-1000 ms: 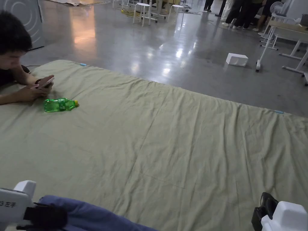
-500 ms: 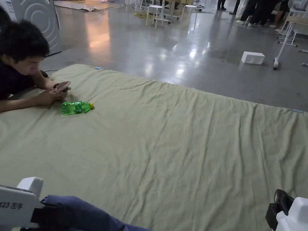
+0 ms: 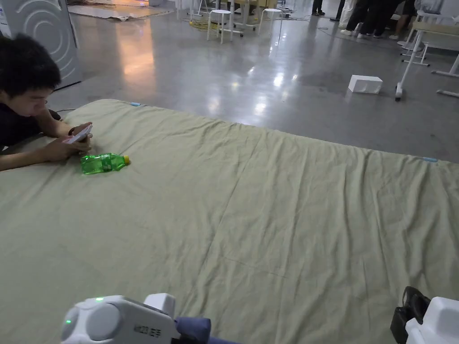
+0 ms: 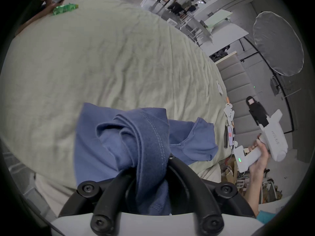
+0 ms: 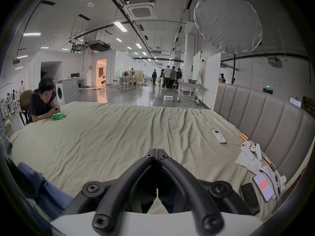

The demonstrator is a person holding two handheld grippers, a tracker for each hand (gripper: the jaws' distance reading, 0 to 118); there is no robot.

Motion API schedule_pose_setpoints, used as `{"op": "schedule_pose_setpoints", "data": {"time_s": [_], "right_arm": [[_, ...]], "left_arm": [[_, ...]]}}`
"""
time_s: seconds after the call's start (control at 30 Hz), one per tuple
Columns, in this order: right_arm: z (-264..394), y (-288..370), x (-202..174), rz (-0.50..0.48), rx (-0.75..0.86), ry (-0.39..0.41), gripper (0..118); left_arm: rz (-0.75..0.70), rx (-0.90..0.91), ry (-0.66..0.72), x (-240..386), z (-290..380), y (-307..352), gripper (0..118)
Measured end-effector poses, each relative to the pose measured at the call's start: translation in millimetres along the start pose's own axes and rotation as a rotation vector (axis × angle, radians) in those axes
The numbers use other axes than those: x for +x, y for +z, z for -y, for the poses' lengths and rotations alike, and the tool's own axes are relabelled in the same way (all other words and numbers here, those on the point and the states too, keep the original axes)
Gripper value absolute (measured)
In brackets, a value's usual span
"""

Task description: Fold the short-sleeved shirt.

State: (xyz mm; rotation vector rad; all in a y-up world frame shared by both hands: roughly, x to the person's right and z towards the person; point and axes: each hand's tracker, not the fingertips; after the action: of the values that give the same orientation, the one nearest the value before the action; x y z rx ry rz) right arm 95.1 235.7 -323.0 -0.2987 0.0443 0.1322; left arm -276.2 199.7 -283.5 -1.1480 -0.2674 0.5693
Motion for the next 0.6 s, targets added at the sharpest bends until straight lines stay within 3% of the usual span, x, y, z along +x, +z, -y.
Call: {"op": "schedule_pose_setpoints", "data": {"time_s": [0.17, 0.37, 0.43, 0.6], "right_arm": [[8, -2, 12, 0.015, -0.013, -0.015, 0], [10, -1, 16, 0.021, -0.041, -0.024, 0], [8, 1, 13, 0.021, -0.032, -0.018, 0], [5, 3, 9, 0.016, -0.033, -0.012, 0]], "left_arm": [[-0.133, -0.076, -0.018, -1, 1, -71, 10], [-0.196, -0.101, -0.040, 10, 8, -90, 11], [-0.194, -0.100, -0.040, 8, 4, -90, 20], [-0.126, -0.056, -0.089, 17, 2, -54, 64]]}}
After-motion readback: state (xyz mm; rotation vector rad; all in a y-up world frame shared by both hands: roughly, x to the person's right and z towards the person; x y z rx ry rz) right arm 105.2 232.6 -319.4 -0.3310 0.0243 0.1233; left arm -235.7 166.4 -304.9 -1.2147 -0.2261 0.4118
